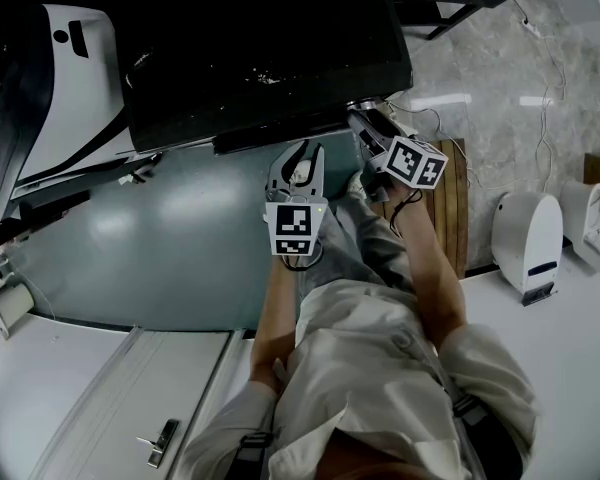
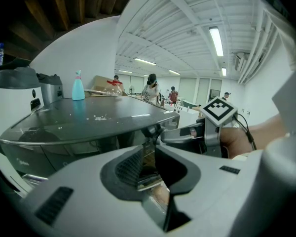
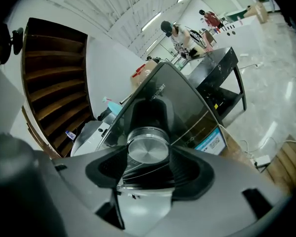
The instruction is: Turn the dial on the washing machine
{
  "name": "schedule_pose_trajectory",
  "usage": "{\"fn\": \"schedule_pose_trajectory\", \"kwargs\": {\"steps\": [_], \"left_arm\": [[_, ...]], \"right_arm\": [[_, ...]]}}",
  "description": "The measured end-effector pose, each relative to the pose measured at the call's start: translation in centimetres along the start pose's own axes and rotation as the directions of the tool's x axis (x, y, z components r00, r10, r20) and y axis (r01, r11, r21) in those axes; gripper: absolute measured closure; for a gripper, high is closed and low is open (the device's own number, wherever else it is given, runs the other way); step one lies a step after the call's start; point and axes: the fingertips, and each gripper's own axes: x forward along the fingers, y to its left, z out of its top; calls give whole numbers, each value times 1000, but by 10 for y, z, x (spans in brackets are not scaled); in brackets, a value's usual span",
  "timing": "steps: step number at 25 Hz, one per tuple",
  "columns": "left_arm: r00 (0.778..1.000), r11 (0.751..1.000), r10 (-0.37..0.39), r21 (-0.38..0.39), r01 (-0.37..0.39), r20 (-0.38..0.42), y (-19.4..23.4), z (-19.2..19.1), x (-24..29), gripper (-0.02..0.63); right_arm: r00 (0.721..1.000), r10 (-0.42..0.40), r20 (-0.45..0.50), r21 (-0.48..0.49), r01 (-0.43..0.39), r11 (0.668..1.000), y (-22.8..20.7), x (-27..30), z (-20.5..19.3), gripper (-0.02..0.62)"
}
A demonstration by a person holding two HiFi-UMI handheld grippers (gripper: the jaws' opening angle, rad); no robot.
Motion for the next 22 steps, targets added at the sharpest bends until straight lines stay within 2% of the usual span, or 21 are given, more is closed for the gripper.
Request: {"fn": "schedule_pose_trajectory", "kwargs": {"steps": [13,22], "left_arm": [[1000,1000,-2,-1,2,-1,-1,1,4,526],[1000,1000,-4,0,4,-3,-2,1,5,526]], "right_arm": [[998,58,19,151,-60,987,0,0,0,330],[994,101,41,248,-108,963,0,-1,1,330]]}}
